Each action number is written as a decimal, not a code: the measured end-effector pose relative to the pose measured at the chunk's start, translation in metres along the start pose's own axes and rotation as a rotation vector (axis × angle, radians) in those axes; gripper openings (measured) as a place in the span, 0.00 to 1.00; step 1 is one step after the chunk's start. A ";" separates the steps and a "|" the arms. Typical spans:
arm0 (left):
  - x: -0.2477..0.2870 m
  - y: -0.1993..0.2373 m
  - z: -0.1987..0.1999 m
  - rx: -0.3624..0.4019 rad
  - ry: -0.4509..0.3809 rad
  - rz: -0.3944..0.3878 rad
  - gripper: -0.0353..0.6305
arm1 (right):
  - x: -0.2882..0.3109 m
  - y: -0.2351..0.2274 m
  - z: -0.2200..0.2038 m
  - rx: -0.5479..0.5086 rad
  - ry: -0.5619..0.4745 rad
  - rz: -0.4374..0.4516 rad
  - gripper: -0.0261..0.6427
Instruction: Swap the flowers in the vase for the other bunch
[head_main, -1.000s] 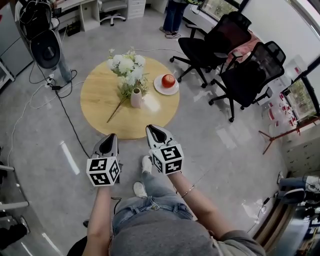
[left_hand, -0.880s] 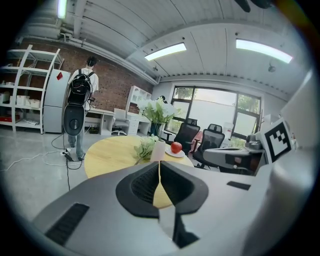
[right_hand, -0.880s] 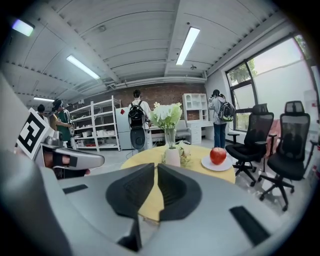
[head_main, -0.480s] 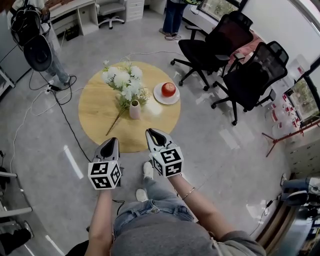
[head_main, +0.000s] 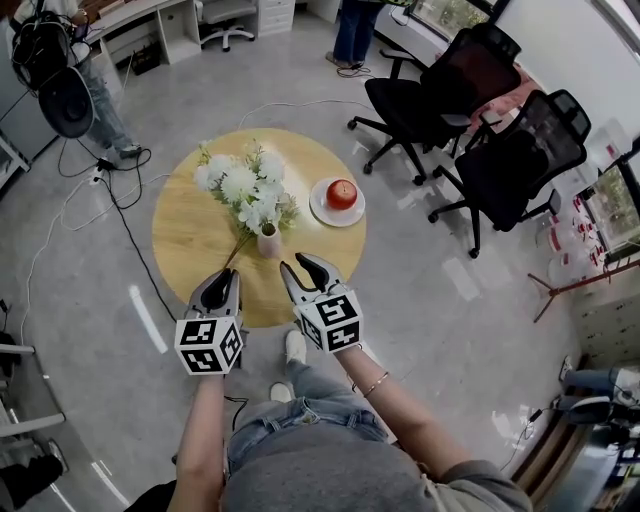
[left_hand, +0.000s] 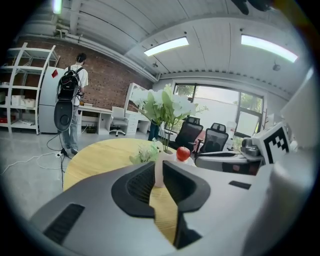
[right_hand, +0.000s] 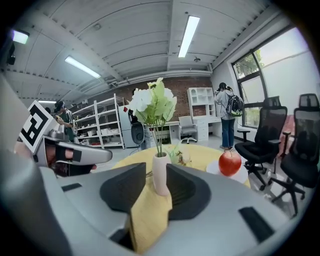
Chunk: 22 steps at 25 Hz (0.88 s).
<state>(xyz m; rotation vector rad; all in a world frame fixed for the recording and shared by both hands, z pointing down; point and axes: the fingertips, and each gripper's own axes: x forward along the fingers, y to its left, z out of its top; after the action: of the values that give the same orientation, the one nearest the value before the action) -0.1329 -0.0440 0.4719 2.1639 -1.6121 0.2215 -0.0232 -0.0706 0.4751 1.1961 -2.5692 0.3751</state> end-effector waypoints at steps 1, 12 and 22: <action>0.005 0.000 0.001 -0.002 0.002 -0.001 0.16 | 0.004 -0.002 0.001 -0.004 0.000 0.007 0.22; 0.066 -0.007 0.021 -0.039 0.027 -0.036 0.27 | 0.041 -0.021 -0.002 -0.064 0.055 0.105 0.33; 0.105 -0.019 0.045 -0.091 0.043 -0.098 0.42 | 0.067 -0.017 -0.004 -0.169 0.091 0.189 0.40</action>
<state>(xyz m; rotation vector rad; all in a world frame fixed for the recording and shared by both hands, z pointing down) -0.0878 -0.1505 0.4658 2.1474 -1.4601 0.1615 -0.0507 -0.1261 0.5048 0.8618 -2.5823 0.2396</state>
